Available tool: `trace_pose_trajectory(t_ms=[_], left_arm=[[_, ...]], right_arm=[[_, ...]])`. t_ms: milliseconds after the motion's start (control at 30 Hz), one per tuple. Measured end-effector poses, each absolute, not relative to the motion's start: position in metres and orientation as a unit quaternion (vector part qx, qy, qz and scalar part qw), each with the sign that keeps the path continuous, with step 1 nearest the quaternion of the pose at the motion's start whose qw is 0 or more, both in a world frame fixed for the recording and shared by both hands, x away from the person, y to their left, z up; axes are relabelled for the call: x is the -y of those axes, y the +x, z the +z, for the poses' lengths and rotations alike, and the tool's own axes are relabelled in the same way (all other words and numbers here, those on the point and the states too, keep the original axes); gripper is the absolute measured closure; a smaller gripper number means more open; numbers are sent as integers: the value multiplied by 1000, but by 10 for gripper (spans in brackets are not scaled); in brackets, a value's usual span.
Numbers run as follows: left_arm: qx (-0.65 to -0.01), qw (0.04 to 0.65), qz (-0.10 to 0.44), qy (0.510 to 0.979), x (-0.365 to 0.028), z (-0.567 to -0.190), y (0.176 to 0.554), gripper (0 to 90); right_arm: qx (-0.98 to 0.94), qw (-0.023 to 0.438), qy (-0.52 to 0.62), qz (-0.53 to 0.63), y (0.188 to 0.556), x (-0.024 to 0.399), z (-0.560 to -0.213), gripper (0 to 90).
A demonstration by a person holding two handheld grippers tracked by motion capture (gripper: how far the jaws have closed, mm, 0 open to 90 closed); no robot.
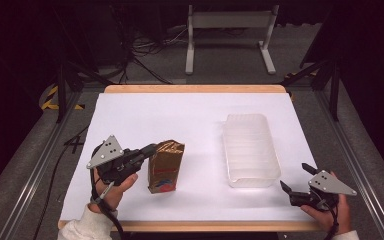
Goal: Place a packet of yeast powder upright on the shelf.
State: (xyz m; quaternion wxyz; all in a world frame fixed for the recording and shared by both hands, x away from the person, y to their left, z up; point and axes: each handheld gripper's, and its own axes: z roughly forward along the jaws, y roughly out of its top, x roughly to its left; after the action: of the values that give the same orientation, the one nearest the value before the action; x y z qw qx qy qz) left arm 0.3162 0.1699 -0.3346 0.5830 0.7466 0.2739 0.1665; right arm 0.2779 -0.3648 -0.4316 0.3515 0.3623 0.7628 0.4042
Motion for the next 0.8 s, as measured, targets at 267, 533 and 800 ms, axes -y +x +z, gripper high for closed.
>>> trace_pose_trajectory(t_ms=[267,533,800], left_arm=[[-262,587,179,745,-165,-325,313,899],[-268,592,184,737,-164,-322,322,899],[-267,598,188,732,-158,-317,326,900]], right_arm=[[-763,350,363,404,278,366,-432,96],[-763,350,364,405,278,366,-432,96],[-762,350,364,405,278,366,-432,97]])
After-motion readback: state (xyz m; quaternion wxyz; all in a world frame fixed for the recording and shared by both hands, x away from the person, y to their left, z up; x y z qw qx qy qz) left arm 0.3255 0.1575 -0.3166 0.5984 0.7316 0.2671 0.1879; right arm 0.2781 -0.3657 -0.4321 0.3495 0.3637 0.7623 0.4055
